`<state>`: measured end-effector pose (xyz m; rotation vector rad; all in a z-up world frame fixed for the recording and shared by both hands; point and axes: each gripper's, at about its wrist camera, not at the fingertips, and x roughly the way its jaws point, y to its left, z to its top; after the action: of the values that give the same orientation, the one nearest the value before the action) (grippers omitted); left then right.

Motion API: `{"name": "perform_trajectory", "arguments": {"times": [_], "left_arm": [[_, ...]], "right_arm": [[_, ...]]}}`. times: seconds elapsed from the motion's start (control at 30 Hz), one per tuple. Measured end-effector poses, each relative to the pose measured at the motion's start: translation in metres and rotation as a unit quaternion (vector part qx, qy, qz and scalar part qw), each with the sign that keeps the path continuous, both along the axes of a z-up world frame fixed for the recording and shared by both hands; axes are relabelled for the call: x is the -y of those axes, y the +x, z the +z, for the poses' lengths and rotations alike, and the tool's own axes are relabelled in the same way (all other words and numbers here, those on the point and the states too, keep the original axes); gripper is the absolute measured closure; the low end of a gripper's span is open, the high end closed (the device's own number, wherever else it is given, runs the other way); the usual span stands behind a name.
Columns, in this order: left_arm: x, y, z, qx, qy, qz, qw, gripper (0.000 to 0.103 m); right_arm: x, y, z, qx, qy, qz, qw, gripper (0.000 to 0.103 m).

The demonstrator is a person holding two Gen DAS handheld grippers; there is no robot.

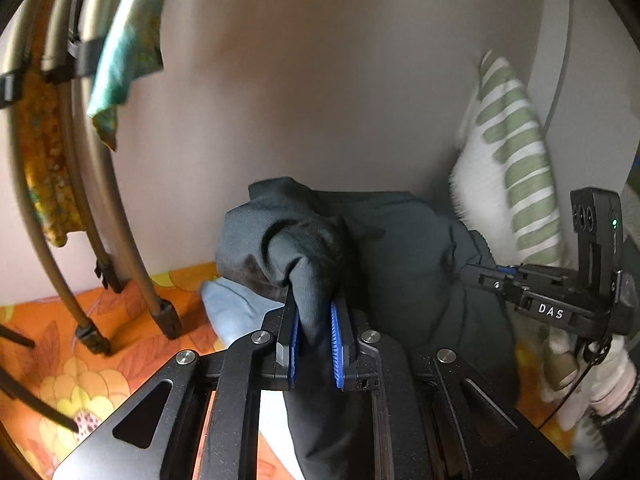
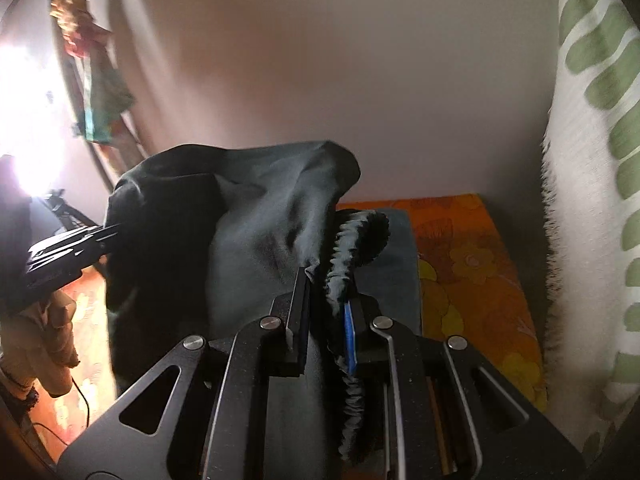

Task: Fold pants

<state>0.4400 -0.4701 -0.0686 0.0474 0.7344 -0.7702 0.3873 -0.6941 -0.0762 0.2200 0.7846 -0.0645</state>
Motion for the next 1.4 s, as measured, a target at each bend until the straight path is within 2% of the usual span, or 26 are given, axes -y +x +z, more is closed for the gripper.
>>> {"name": "perform_trajectory", "arguments": {"times": [0.13,0.17,0.23,0.33,0.43,0.5,0.6,0.83,0.93,1.03,1.07,1.17,1.33,1.4], "left_arm": [[0.008,0.013,-0.015,0.014,0.035,0.022,0.9991,0.089],[0.008,0.015,-0.017,0.017,0.043,0.029,0.9985,0.085],[0.005,0.018,-0.019,0.017,0.052,0.044,0.9975,0.085],[-0.003,0.017,-0.015,0.019,0.053,0.057,0.9968,0.083],[-0.014,0.013,-0.010,0.023,0.052,0.059,0.9967,0.082],[-0.022,0.010,-0.008,0.019,0.049,0.058,0.9969,0.081],[-0.034,0.003,-0.005,0.014,0.049,0.052,0.9974,0.081],[-0.052,-0.033,0.013,0.007,0.036,0.041,0.9985,0.081],[-0.059,-0.053,0.023,0.012,0.038,0.036,0.9986,0.080],[-0.067,-0.076,0.031,0.009,0.037,0.028,0.9989,0.080],[-0.068,-0.082,0.033,0.009,0.037,0.027,0.9989,0.079],[-0.078,-0.107,0.041,0.008,0.031,0.027,0.9991,0.063],[-0.094,-0.149,0.052,0.017,0.025,0.029,0.9991,0.058],[-0.103,-0.163,0.055,0.015,0.019,0.036,0.9991,0.051]], "right_arm": [[0.009,0.014,-0.018,-0.013,0.001,-0.002,1.000,0.088],[0.011,0.016,-0.020,-0.017,0.001,-0.005,1.000,0.086],[0.015,0.018,-0.024,-0.024,0.001,-0.015,1.000,0.083],[0.025,0.021,-0.024,-0.031,-0.007,-0.043,0.999,0.073],[0.029,0.014,-0.020,-0.028,-0.006,-0.052,0.998,0.072],[0.026,0.008,-0.015,-0.025,-0.013,-0.054,0.998,0.066],[0.024,-0.006,-0.009,-0.021,-0.013,-0.057,0.998,0.066],[0.004,-0.040,0.014,-0.006,-0.031,-0.056,0.998,0.065],[-0.011,-0.062,0.025,0.006,-0.039,-0.057,0.998,0.058],[-0.024,-0.082,0.032,0.013,-0.042,-0.058,0.997,0.058],[-0.029,-0.089,0.033,0.013,-0.039,-0.059,0.997,0.058],[-0.042,-0.111,0.038,0.017,-0.034,-0.061,0.997,0.058],[-0.064,-0.150,0.046,0.021,-0.036,-0.062,0.997,0.057],[-0.073,-0.161,0.047,0.018,-0.038,-0.062,0.997,0.057]]}}
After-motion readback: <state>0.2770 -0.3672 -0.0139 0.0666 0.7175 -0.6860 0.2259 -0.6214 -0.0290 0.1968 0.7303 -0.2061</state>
